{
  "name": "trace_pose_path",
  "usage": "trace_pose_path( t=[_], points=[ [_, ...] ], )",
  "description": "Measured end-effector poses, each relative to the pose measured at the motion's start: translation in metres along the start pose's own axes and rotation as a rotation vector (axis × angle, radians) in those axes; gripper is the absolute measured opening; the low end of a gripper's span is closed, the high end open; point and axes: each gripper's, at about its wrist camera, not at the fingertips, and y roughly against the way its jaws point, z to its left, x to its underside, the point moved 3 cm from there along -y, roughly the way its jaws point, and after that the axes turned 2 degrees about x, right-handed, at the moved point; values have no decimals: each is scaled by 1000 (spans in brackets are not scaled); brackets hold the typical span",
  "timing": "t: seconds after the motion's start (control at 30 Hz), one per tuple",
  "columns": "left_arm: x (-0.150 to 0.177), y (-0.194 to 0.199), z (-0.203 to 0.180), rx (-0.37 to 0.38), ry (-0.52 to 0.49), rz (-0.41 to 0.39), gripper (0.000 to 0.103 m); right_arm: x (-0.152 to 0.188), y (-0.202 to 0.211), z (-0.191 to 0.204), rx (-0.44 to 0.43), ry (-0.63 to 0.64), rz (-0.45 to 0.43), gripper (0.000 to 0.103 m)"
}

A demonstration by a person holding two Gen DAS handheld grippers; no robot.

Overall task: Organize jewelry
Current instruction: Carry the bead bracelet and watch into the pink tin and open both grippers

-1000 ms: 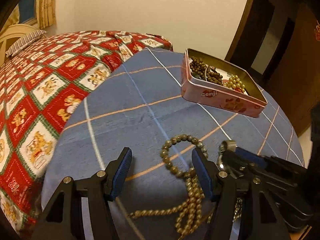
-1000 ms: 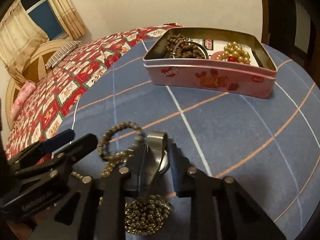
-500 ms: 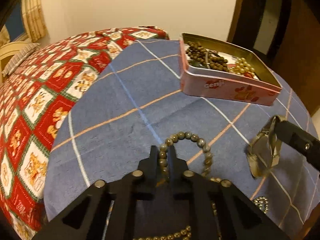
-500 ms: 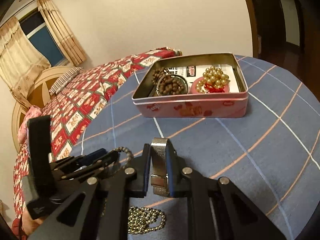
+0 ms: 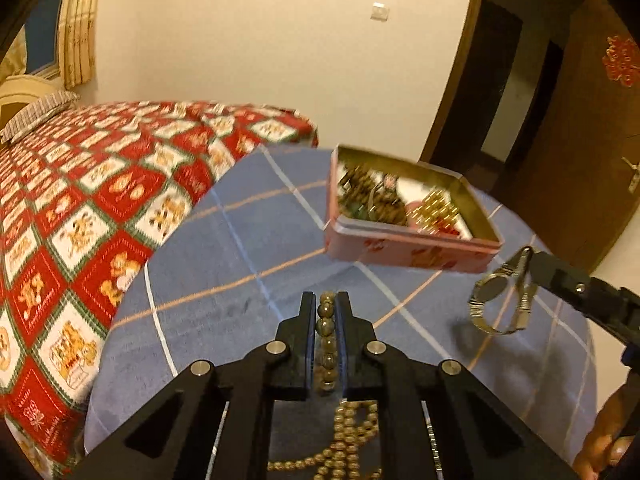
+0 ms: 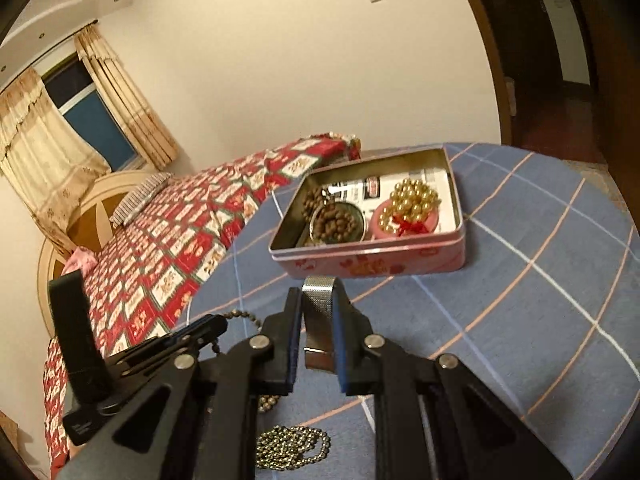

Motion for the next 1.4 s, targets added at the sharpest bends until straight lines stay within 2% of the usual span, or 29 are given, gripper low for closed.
trace_pose_path(
  t=[0.17, 0.3, 0.53, 0.73, 0.9, 1.13, 1.27, 1.4],
  points=[
    [-10, 12, -9, 34, -10, -40, 8, -9, 10, 1, -22, -6, -36, 17],
    [-12, 13, -16, 48, -19, -41, 8, -14, 14, 0, -21, -18, -53, 18],
    [-18, 6, -27, 74, -31, -34, 8, -21, 10, -4, 10, -4, -58, 17],
    [-42, -1, -38, 94, -48, -56, 8, -48, 0, -10, 44, 44, -85, 17],
    [-74, -19, -48, 106, -60, -80, 8, -81, -28, -22, 65, 73, -84, 18],
    [-115, -74, -69, 122, -88, -97, 8, -120, -65, -39, 138, 128, -120, 18],
    [-104, -112, -69, 93, -104, 1, 8, -105, -98, -51, 134, 146, -11, 18],
    [-84, -127, -65, 57, -129, 63, 8, -73, -106, -62, 109, 139, 73, 18]
  ],
)
